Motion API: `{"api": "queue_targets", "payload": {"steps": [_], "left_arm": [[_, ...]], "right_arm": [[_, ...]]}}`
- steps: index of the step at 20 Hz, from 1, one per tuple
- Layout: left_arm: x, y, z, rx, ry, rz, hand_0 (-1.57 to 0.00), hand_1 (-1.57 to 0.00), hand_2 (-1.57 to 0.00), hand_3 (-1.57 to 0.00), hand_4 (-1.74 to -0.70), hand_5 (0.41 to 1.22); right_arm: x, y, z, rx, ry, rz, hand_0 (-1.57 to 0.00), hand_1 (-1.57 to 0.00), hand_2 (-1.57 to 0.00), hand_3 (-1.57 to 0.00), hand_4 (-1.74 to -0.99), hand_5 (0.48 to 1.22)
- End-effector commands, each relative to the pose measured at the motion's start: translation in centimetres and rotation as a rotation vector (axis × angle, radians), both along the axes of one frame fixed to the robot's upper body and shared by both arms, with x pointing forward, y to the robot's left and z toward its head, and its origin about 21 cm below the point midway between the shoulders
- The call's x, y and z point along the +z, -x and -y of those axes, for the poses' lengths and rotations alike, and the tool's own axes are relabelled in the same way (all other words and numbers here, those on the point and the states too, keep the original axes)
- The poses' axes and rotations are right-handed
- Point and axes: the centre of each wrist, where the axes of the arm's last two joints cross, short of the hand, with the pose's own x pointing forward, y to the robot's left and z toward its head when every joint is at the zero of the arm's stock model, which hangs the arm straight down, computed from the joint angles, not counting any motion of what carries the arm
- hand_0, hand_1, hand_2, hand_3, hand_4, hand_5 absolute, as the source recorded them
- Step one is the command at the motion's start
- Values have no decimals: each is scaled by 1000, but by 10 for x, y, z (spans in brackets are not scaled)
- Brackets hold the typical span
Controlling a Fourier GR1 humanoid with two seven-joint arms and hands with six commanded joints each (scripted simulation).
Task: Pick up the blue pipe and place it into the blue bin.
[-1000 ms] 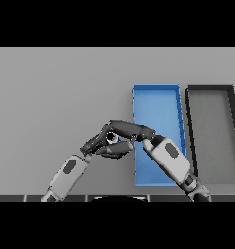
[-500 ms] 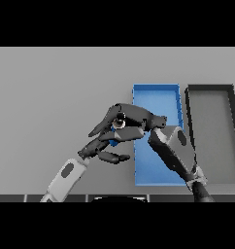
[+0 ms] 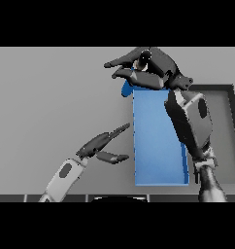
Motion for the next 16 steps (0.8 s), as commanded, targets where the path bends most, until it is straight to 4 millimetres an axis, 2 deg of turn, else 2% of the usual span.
{"api": "queue_targets", "payload": {"steps": [1, 4, 7, 8, 11, 16], "left_arm": [[2, -2, 2, -1, 0, 4, 0, 0, 1, 1, -890, 485], [0, -3, -1, -2, 7, 4, 1, 1, 1, 1, -886, 482], [0, -3, -2, 5, 8, 10, 1, 1, 1, 1, -878, 482], [2, -5, -2, 8, 0, 4, 1, 1, 1, 1, -878, 482], [-4, -1, -2, -1, -5, 1, 1, 1, 1, 1, -870, 483], [-1, -3, -3, -2, 8, 9, 1, 1, 1, 1, -877, 479]], "right_arm": [[0, -9, 10, -48, 4, -22, -1571, -1571, -1571, -1571, -1498, 1221], [-23, -34, 34, -173, 29, -130, -1571, -1571, -1571, -1571, -1498, 1221], [-71, -50, 67, -304, 84, -262, -1571, -1571, -1571, -1571, -1499, 1221], [-78, -53, 69, -333, 92, -303, -1571, -1571, -1571, -1571, -1499, 1221], [-117, -52, 86, -433, 140, -426, -1571, -1571, -1571, -1571, -1499, 1221], [-169, -36, 104, -576, 244, -626, -1571, -1571, -1571, -1571, -1499, 1221]]}}
